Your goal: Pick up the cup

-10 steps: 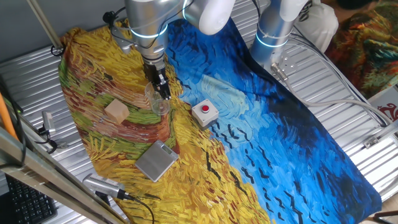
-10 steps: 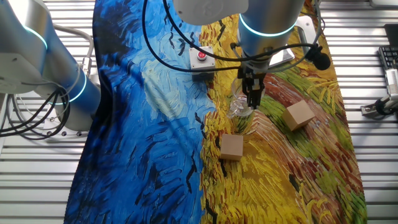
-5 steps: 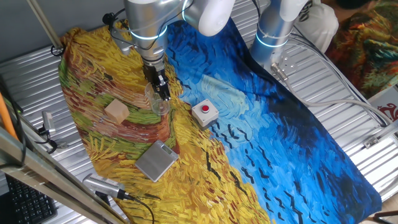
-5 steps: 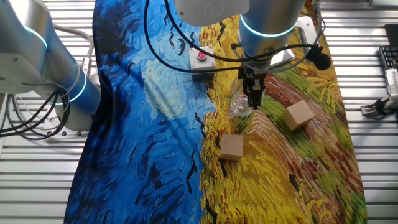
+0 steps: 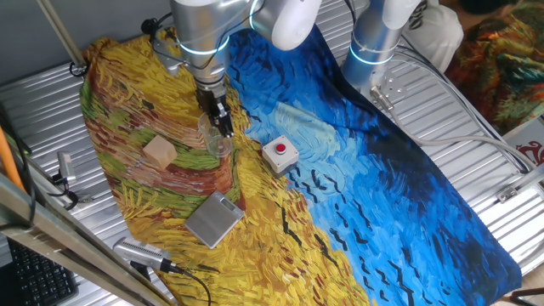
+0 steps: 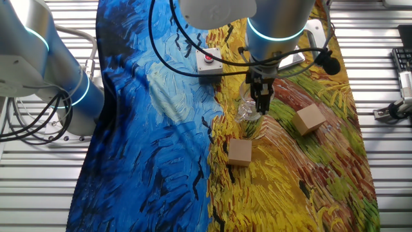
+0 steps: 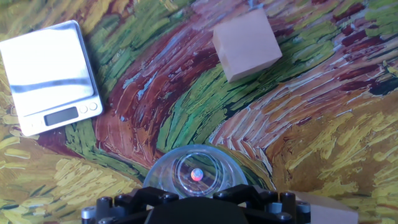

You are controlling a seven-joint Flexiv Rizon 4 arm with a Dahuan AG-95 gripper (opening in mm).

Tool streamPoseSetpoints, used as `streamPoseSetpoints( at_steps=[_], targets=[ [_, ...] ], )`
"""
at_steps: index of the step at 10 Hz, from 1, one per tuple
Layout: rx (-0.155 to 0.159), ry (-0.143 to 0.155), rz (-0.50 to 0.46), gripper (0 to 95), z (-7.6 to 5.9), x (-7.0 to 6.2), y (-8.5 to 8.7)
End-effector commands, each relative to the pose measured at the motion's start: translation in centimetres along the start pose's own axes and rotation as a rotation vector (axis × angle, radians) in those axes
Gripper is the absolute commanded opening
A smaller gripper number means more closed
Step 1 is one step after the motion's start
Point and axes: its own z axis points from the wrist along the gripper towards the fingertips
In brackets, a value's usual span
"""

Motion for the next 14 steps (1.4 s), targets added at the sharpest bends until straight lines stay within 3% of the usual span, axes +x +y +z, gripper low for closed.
streamPoseSetpoints(
  at_steps=[1,10,12,13,14],
  targets=[
    [0.002,0.001,-0.001,95.0,0.04,0.07,-0.05],
    [0.003,0.019,0.004,95.0,0.32,0.09,-0.09],
    [0.004,0.018,0.008,57.0,0.32,0.1,-0.09],
    [-0.003,0.018,0.011,57.0,0.3,0.11,-0.07],
    [-0.002,0.018,0.014,38.0,0.27,0.11,-0.05]
  ],
)
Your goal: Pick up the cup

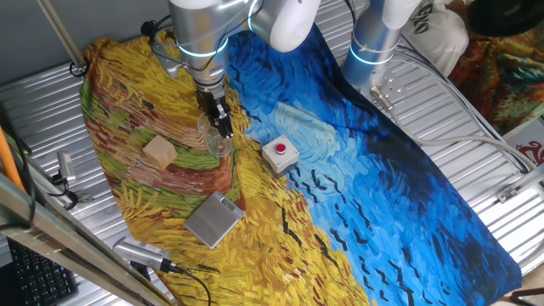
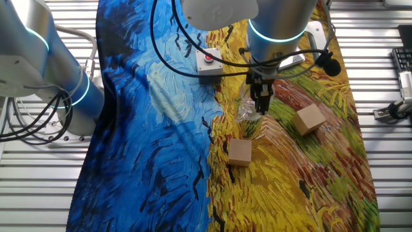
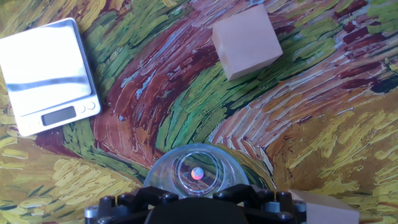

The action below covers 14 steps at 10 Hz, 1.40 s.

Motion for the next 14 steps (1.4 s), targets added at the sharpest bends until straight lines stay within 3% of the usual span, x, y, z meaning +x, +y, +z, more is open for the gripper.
streamPoseSetpoints(
  at_steps=[1,2,3,14],
  targets=[
    [0.003,-0.001,0.005,19.0,0.05,0.03,0.0],
    [0.005,-0.003,0.014,19.0,0.03,0.04,0.01],
    [0.0,-0.005,0.025,0.0,0.03,0.04,0.01],
    [0.011,-0.007,0.022,0.0,-0.67,0.2,0.52]
  ],
)
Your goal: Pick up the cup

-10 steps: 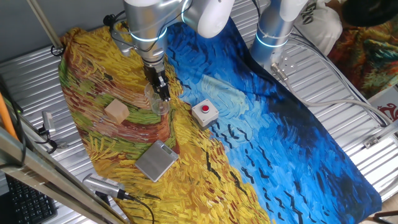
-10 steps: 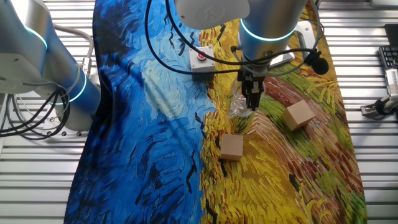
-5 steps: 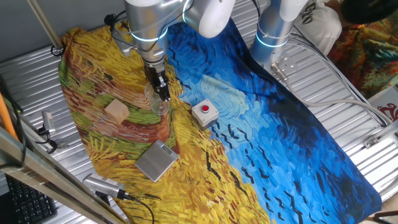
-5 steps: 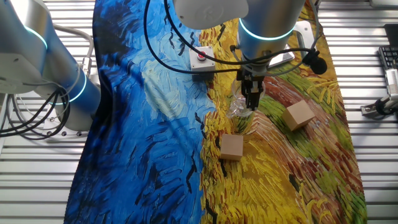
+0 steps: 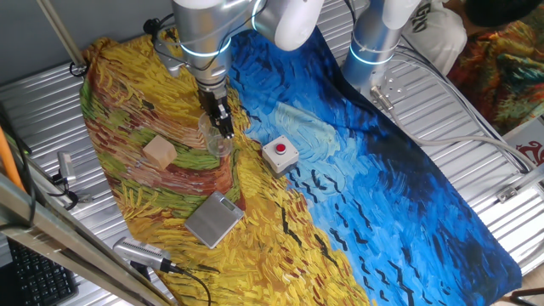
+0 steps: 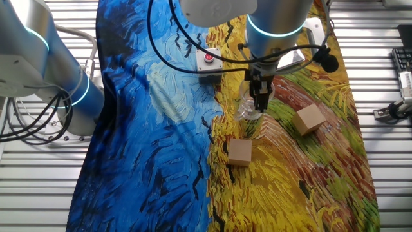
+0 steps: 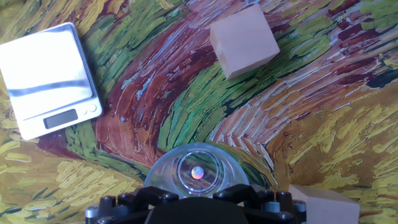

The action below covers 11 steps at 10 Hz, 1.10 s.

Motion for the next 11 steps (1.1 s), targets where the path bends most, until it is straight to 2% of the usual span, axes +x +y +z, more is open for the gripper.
streamPoseSetpoints(
  at_steps=[1,5,11],
  targets=[
    [0.002,0.002,0.002,0.0,-0.2,0.0,0.2],
    [0.005,0.004,0.002,0.0,-0.9,0.1,0.5],
    [0.001,0.007,0.008,0.0,-2.6,-0.4,0.7]
  ],
)
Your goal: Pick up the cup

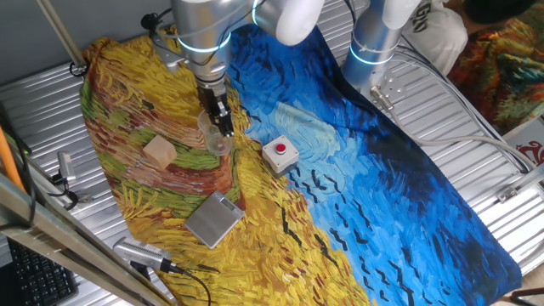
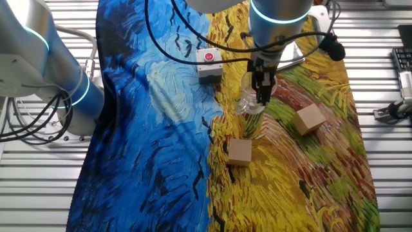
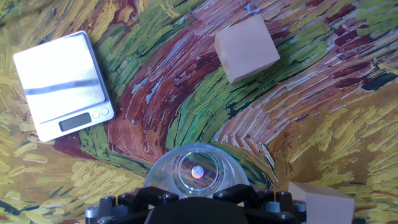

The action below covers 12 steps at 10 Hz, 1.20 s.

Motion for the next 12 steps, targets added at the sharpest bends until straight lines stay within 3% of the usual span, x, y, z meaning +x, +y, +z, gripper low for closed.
streamPoseSetpoints(
  at_steps=[1,12],
  targets=[
    [0.001,-0.001,0.0,0.0,-0.3,0.1,0.0],
    [0.004,0.005,0.003,0.0,-3.7,-0.1,0.1]
  ],
)
